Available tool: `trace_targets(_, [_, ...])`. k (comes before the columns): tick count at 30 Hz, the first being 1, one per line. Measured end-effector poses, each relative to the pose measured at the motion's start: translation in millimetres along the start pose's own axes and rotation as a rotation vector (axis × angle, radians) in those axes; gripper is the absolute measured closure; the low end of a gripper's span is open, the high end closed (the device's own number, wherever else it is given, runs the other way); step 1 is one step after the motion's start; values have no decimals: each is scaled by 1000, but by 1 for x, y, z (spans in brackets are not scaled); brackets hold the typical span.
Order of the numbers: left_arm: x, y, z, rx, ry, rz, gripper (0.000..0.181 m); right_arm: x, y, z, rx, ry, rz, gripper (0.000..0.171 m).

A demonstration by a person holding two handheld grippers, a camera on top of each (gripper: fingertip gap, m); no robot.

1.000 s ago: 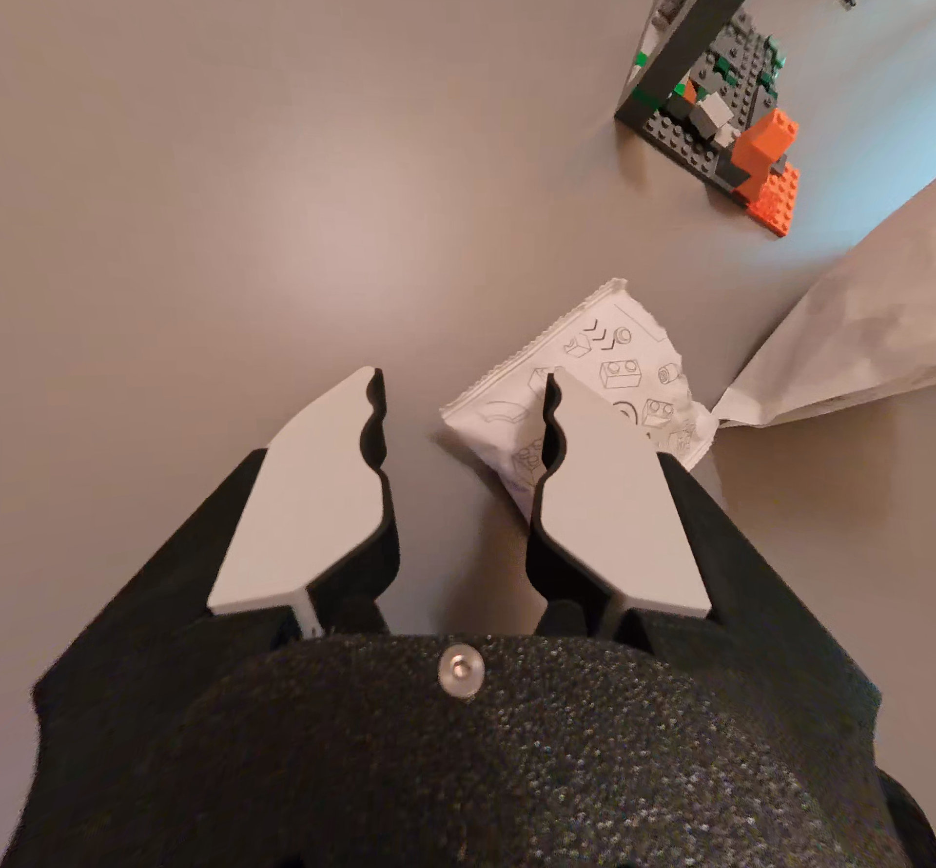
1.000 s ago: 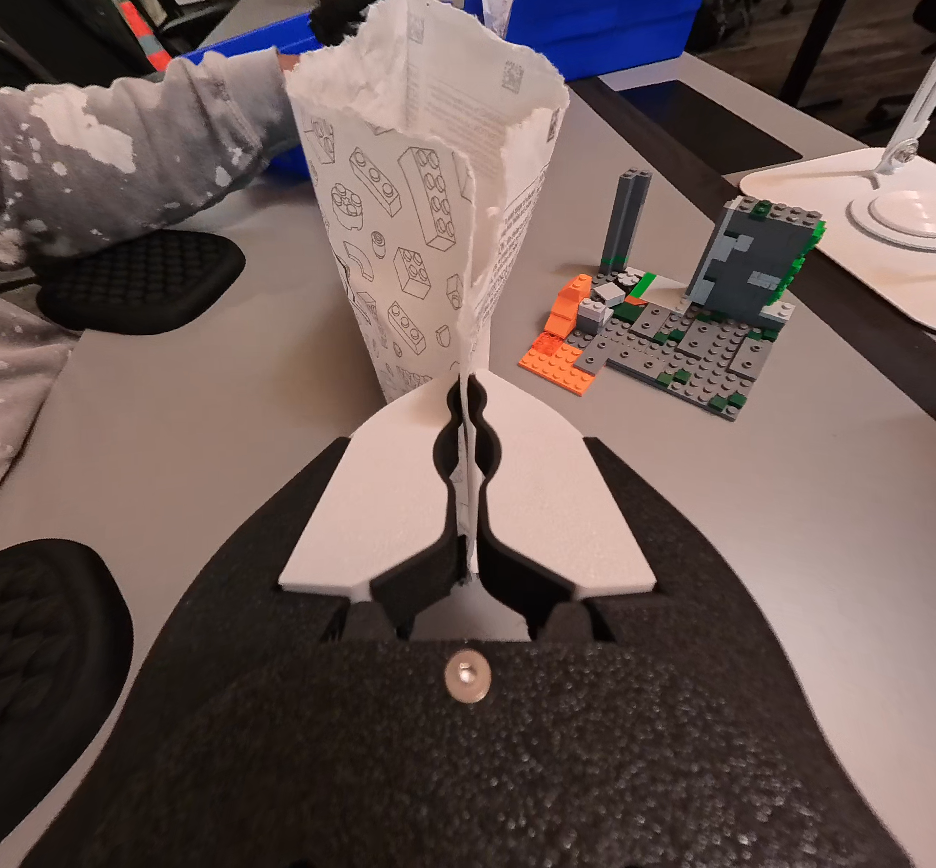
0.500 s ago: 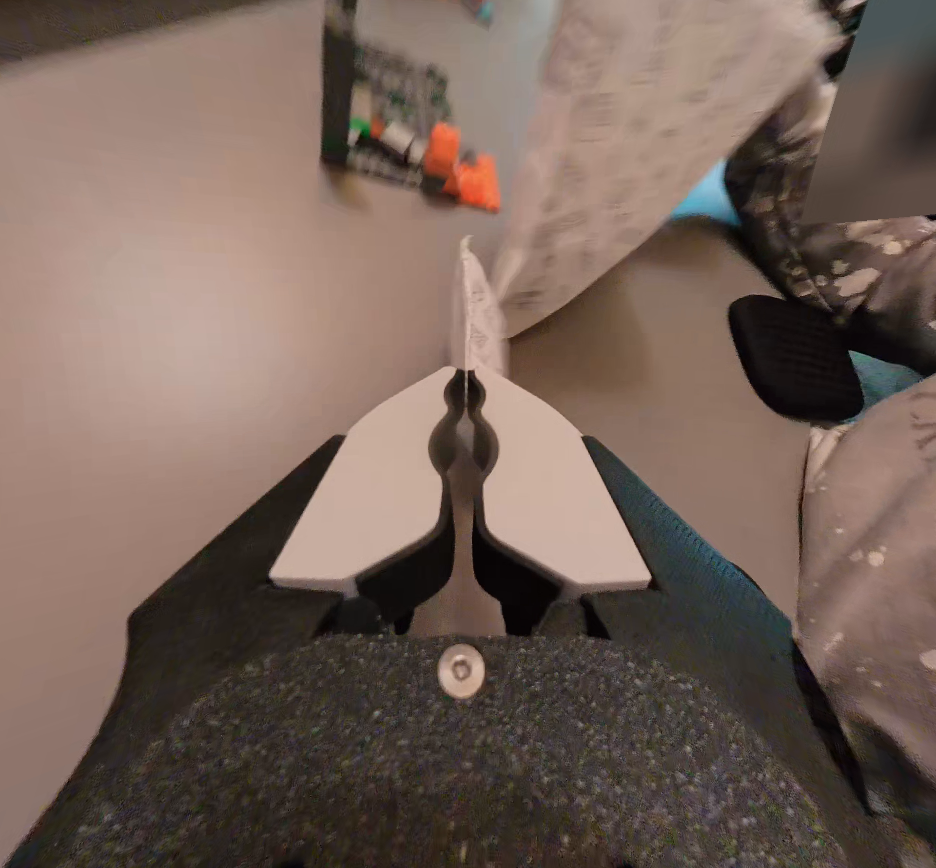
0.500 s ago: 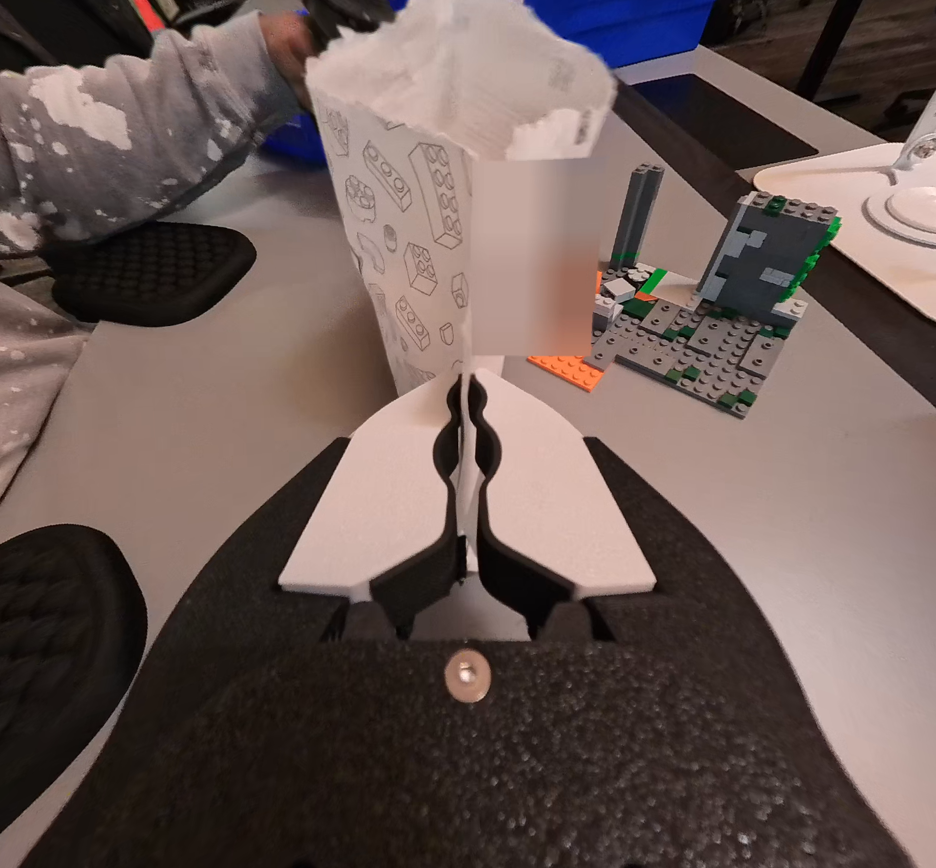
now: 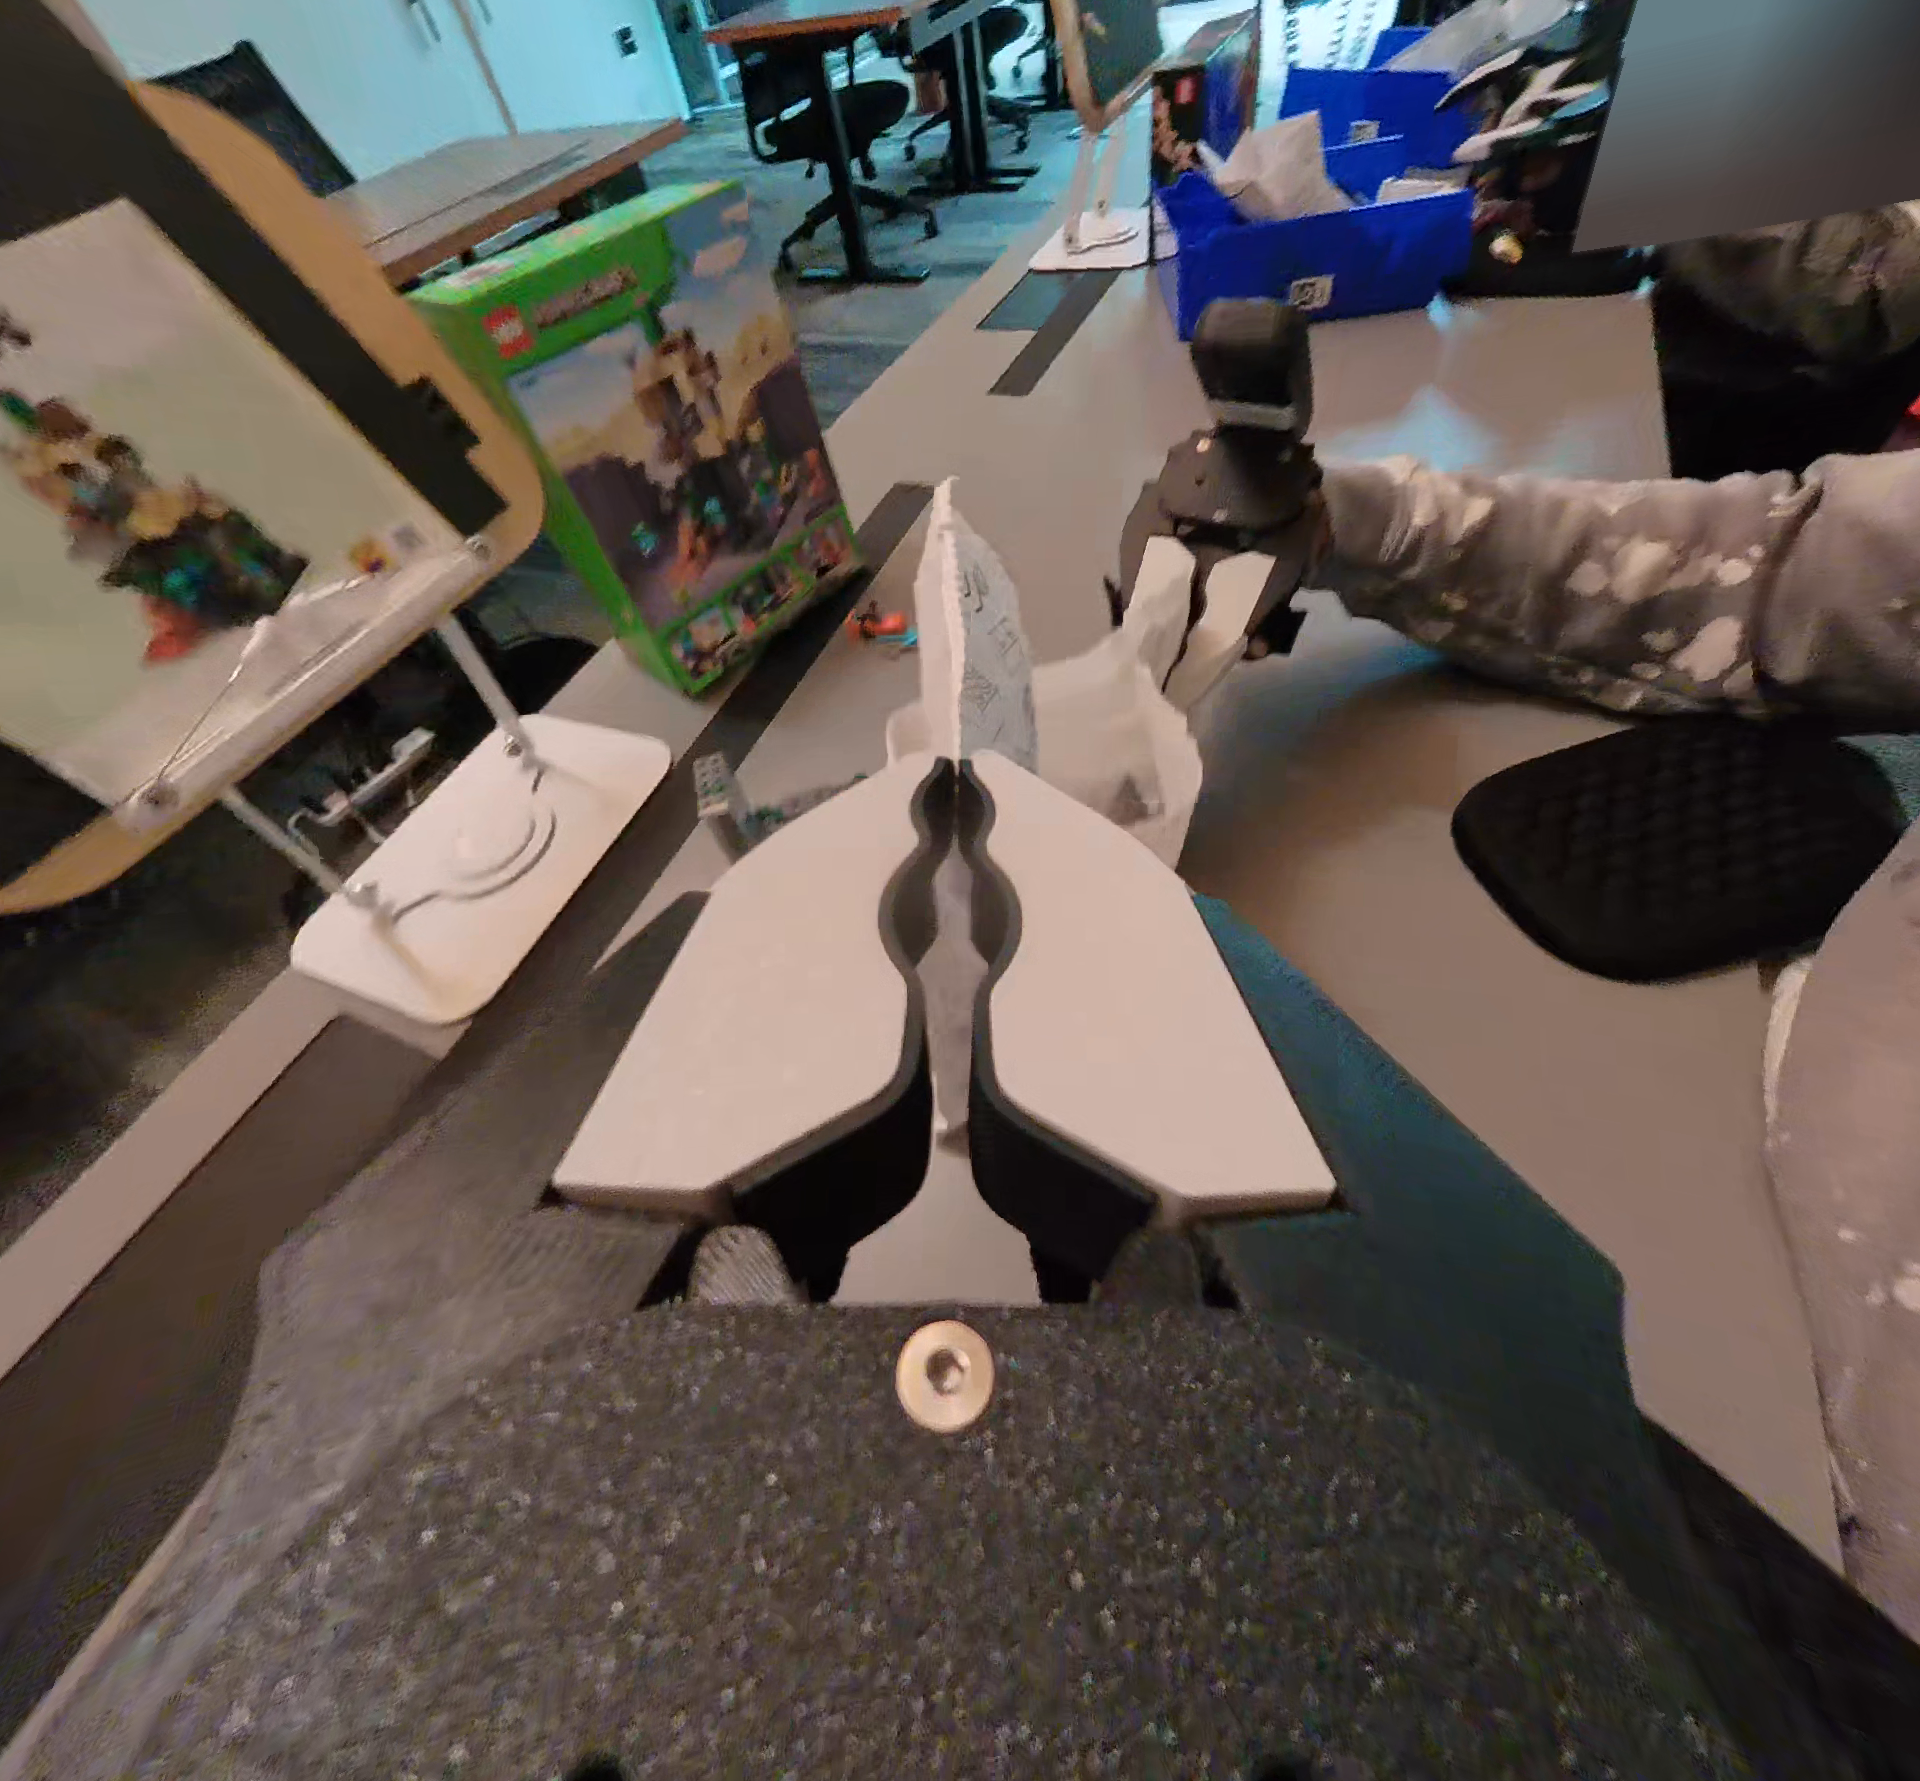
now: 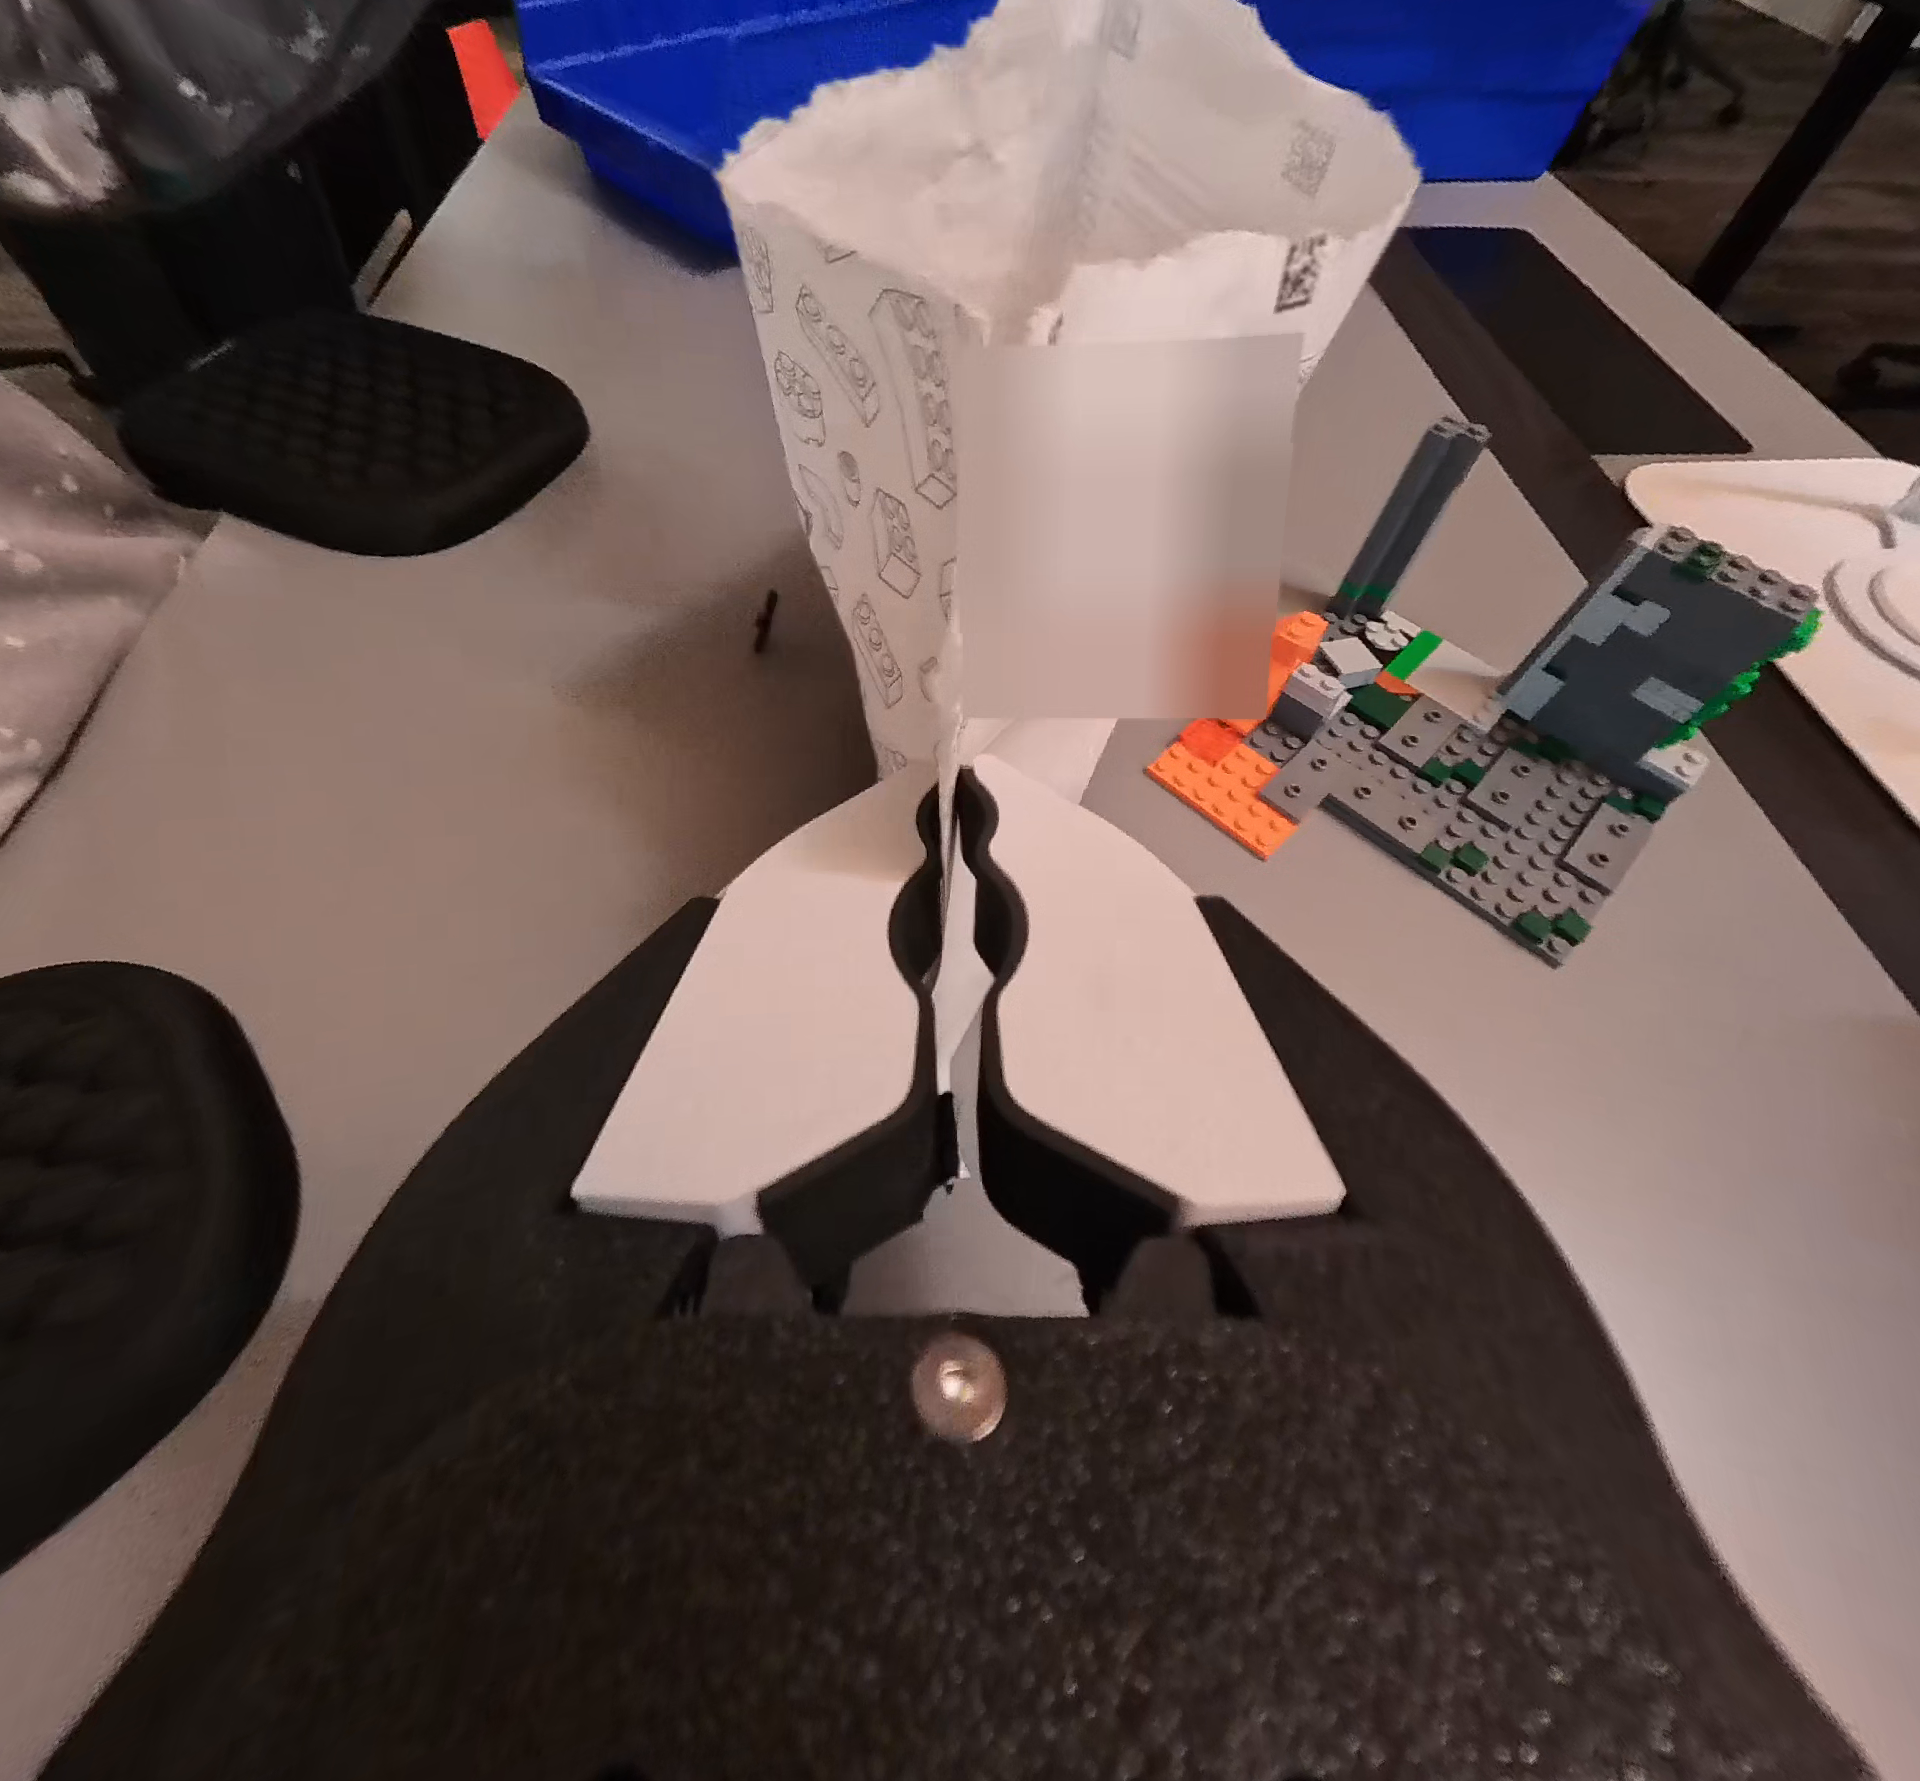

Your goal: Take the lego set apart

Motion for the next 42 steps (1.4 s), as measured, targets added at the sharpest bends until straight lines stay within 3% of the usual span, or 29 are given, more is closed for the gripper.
trace_targets(6, [27, 3, -6, -60, 121, 67, 180, 0, -4, 0, -26, -24, 6, 171])
trace_targets(11, [23, 6, -2, -88, 201, 81, 180, -1, -2, 1, -18, -20, 11, 171])
trace_targets(19, [16, 8, -2, -70, 206, 90, 180, 1, -7, 1, -28, -10, -23, 171])
trace_targets(32, [57, 19, -7, -46, 265, 214, 180, 1, -12, 1, -66, -33, -19, 171])
trace_targets(37, [45, 35, -3, -57, 304, 270, 180, 0, -11, 2, -68, -33, -18, 171])
trace_targets(42, [8, 51, 6, -80, 365, 276, 181, -1, -10, 2, -78, -37, -6, 170])
Point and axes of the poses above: each gripper's, where its closed fingertips meet, x out along the fingers, z out of its underside, y = z × x across the jaws, the point moved 2 cm from there along -x, back along the fingers, and after that the axes turned 12 degrees about y, right-handed, at the moved point
